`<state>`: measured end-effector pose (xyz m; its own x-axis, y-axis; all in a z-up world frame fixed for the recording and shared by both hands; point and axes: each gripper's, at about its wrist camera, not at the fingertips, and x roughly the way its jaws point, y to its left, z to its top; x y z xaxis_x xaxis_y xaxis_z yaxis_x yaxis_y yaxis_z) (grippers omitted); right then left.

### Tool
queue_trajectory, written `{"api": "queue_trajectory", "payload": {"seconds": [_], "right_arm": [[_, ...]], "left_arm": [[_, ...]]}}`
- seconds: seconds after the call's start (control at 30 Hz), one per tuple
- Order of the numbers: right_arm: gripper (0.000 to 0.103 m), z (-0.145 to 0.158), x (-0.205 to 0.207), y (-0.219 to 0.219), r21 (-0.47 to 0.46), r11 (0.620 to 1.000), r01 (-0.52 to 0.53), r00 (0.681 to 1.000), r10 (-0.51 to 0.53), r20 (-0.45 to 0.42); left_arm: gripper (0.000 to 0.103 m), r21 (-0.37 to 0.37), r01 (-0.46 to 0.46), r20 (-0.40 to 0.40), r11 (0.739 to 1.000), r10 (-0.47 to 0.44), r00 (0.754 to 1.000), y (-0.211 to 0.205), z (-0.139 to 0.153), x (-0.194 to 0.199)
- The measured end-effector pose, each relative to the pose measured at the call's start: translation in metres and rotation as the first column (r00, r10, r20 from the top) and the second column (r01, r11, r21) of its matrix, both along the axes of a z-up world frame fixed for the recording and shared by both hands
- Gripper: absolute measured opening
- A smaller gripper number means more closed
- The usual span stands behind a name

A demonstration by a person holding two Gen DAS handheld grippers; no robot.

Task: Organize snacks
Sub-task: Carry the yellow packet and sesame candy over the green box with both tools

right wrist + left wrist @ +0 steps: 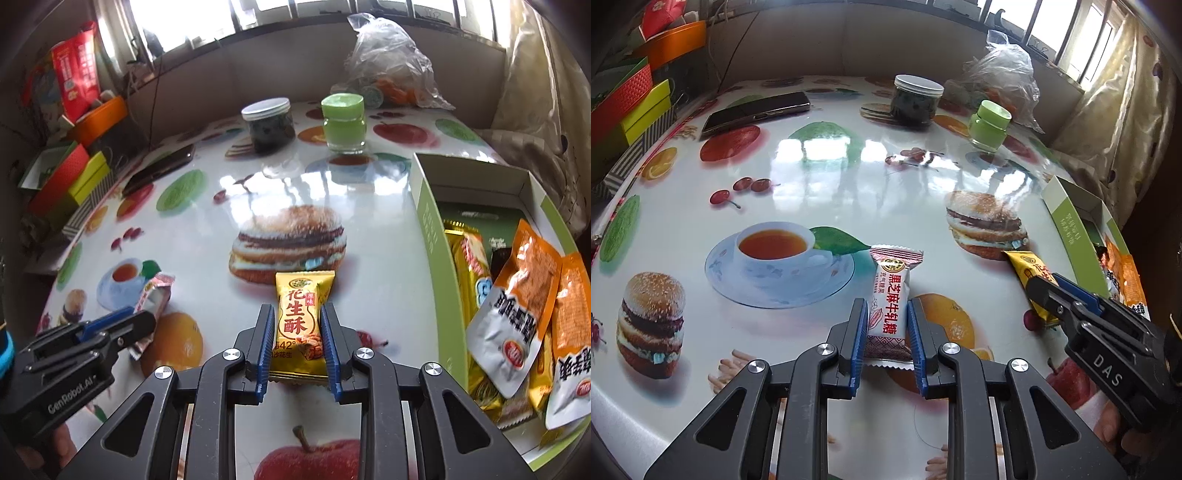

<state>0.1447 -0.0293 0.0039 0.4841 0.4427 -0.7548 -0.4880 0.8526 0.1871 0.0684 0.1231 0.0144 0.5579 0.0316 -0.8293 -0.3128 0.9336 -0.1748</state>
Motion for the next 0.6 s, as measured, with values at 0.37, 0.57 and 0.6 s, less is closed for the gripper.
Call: {"api": "queue_trajectory", "payload": {"seconds": [0.37, 0.57, 0.6], "right_arm": [[0.033, -0.004, 0.0, 0.009, -0.056, 0.998, -0.02, 1.0, 0.02, 0.004], [0.024, -0.005, -0.002, 0.014, -0.1, 0.995, -0.023, 0.999, 0.027, 0.032], [0.023, -0.005, -0.003, 0.014, -0.105, 0.994, -0.025, 0.999, 0.029, 0.037]], "left_arm": [[0.024, 0.009, 0.011, -0.024, 1.0, -0.01, 1.0, 0.002, -0.003, 0.003], [0.024, 0.014, 0.006, -0.023, 1.0, -0.006, 1.0, 0.004, -0.003, 0.005], [0.024, 0.024, 0.008, -0.023, 1.0, -0.008, 1.0, 0.003, -0.003, 0.006]]}}
